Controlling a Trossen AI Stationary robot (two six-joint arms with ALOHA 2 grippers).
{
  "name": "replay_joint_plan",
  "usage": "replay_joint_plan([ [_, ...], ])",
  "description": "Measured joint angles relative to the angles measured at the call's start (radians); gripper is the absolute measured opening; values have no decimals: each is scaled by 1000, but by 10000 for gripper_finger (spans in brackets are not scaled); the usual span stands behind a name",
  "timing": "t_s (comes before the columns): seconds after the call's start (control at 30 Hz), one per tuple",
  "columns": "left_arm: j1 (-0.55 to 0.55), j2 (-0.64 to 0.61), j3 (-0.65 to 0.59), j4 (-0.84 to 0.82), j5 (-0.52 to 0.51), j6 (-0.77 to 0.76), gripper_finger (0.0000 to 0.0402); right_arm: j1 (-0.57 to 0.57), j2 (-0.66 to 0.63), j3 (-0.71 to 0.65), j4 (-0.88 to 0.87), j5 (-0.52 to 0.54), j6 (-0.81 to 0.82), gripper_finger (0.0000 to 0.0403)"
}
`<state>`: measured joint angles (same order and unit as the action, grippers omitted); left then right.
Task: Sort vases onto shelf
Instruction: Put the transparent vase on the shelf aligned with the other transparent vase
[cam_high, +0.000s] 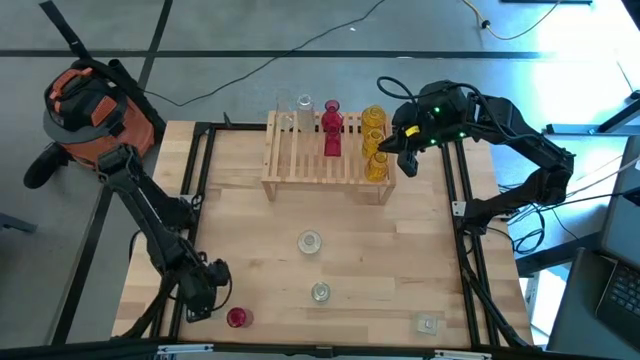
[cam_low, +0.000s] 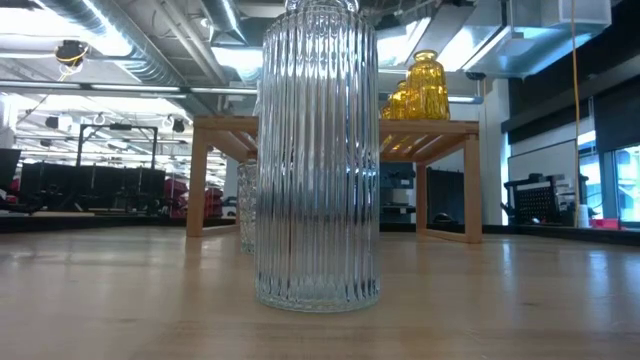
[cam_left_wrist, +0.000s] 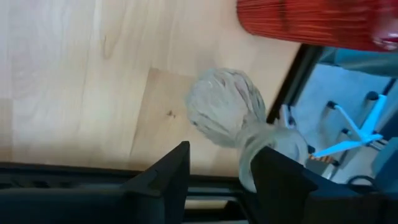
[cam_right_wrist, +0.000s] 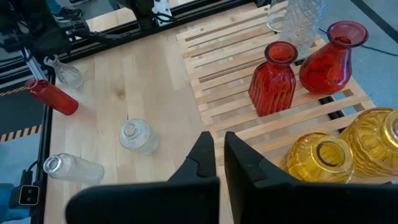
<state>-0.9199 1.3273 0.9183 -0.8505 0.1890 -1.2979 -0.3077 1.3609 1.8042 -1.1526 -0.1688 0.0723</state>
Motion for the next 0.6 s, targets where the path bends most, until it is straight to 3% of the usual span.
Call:
replay_joint_plan([
  [0.17,0,53,0,15,0,1,125,0,0,0,0,0,0,0],
  [0.37,6,46,1,-13,-15,-9,21,0,0,0,0,0,1,0],
  [0.6,153,-90,27,-184,16,18,20,0,0,0,0,0,5,0],
])
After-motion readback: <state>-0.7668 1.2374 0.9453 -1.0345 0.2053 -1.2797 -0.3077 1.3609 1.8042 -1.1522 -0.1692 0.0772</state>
